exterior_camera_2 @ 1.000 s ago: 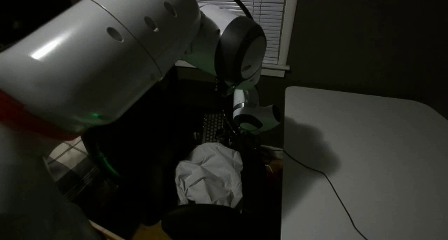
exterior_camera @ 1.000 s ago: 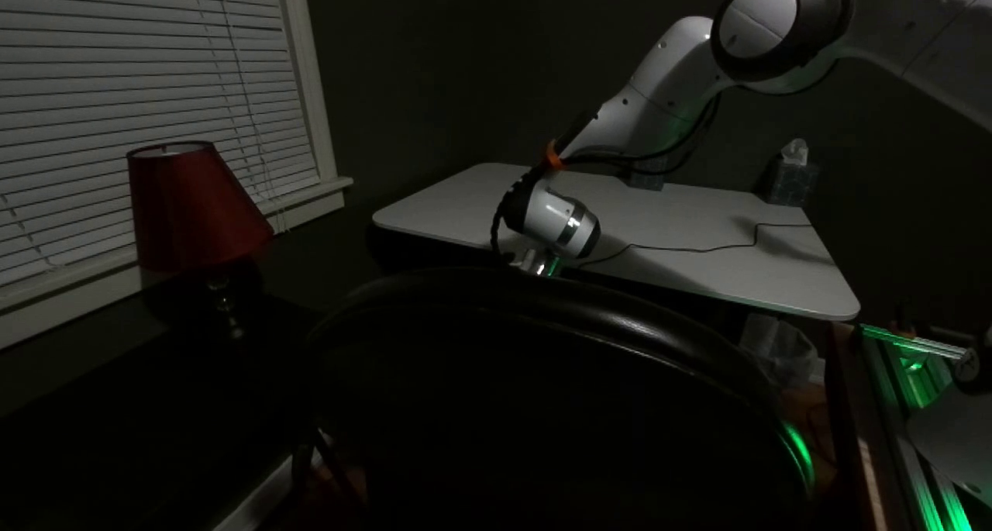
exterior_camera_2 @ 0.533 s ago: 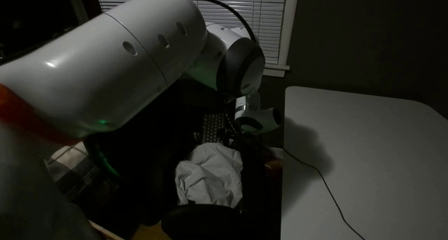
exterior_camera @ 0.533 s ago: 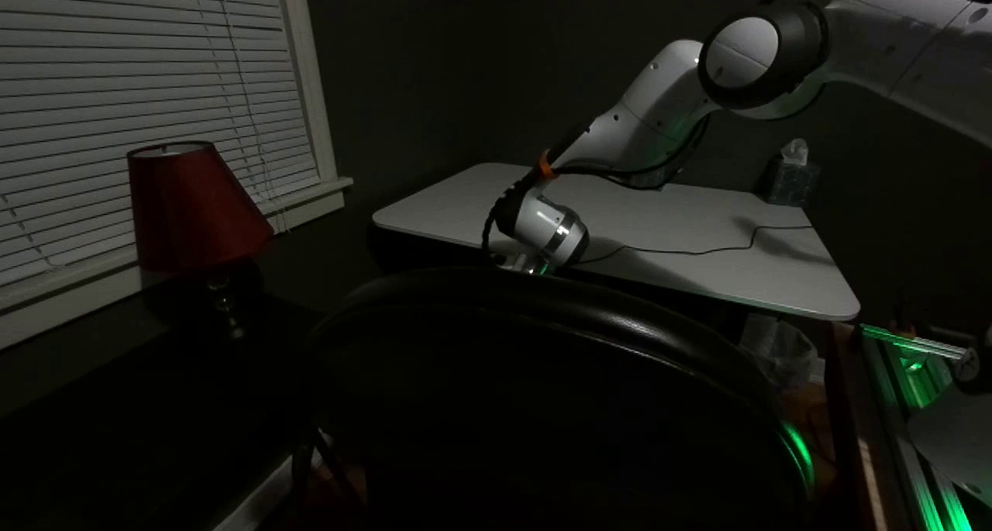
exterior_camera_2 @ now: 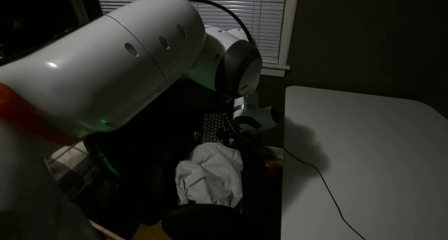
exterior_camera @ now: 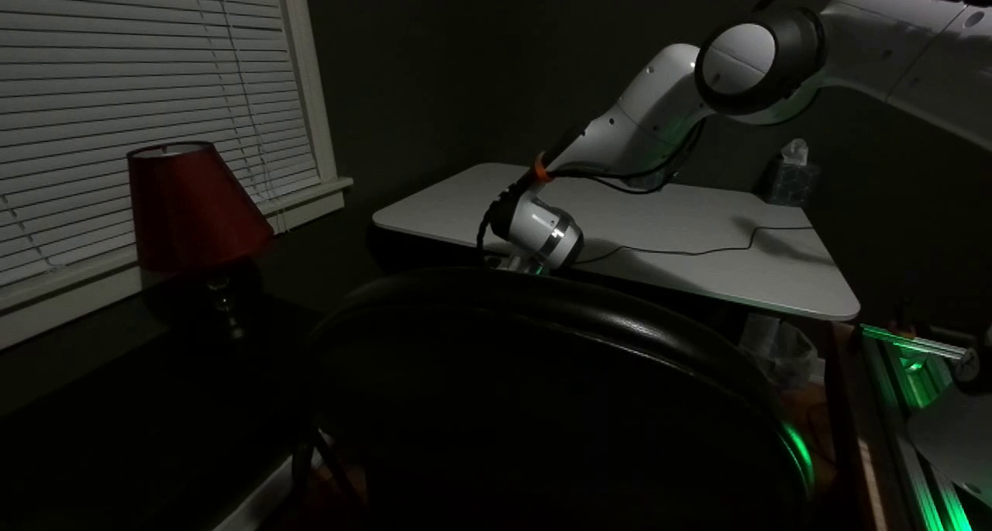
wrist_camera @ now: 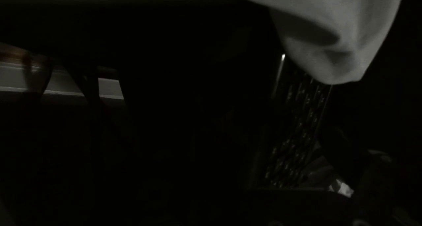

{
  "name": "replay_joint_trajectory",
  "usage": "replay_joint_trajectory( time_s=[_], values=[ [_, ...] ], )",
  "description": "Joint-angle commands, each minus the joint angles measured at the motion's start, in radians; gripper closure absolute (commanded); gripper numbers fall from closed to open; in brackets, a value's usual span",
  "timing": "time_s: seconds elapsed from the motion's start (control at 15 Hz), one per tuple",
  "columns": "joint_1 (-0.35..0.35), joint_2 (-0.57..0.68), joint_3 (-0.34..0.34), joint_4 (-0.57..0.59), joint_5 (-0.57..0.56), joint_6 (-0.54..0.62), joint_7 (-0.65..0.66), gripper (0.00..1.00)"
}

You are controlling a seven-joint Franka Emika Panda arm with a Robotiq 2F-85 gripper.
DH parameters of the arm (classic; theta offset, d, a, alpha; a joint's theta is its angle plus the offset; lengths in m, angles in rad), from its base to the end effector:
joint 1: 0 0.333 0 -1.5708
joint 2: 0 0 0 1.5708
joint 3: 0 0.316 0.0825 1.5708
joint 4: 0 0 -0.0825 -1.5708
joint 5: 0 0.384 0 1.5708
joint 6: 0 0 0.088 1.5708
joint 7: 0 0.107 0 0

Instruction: Put the keyboard on the table

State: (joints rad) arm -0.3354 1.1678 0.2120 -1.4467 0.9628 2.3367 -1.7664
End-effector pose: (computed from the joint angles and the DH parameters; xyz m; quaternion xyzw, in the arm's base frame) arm 0.6519 -0.0818 -0.0182 -0.8550 -0.3275 -0.2325 0.3282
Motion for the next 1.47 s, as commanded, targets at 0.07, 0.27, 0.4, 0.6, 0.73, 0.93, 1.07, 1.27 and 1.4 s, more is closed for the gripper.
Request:
replay_joint_trajectory(
  time_s=[0.07, 0.27, 0.4, 0.6, 0.73, 0.93, 1.07, 1.27, 1.4],
  values=[
    [0.036, 0.085, -0.014, 0.106, -0.012, -0.018, -0.011, 0.00],
    [0.020, 0.130, -0.008, 0.155, -0.021, -0.091, 0.011, 0.00],
    [0.007, 0.149, -0.011, 0.181, -0.025, -0.181, 0.032, 0.00],
    [-0.015, 0.169, -0.021, 0.221, -0.020, -0.329, 0.058, 0.00],
    [-0.032, 0.178, -0.024, 0.248, -0.009, -0.420, 0.077, 0.00],
    [-0.048, 0.202, -0.030, 0.295, 0.007, -0.518, 0.113, 0.00],
    [-0.049, 0.220, -0.038, 0.322, 0.008, -0.547, 0.129, 0.26],
    [-0.046, 0.244, -0.045, 0.356, 0.005, -0.559, 0.144, 0.34],
    [-0.043, 0.255, -0.046, 0.371, 0.001, -0.556, 0.148, 0.51]
  ],
)
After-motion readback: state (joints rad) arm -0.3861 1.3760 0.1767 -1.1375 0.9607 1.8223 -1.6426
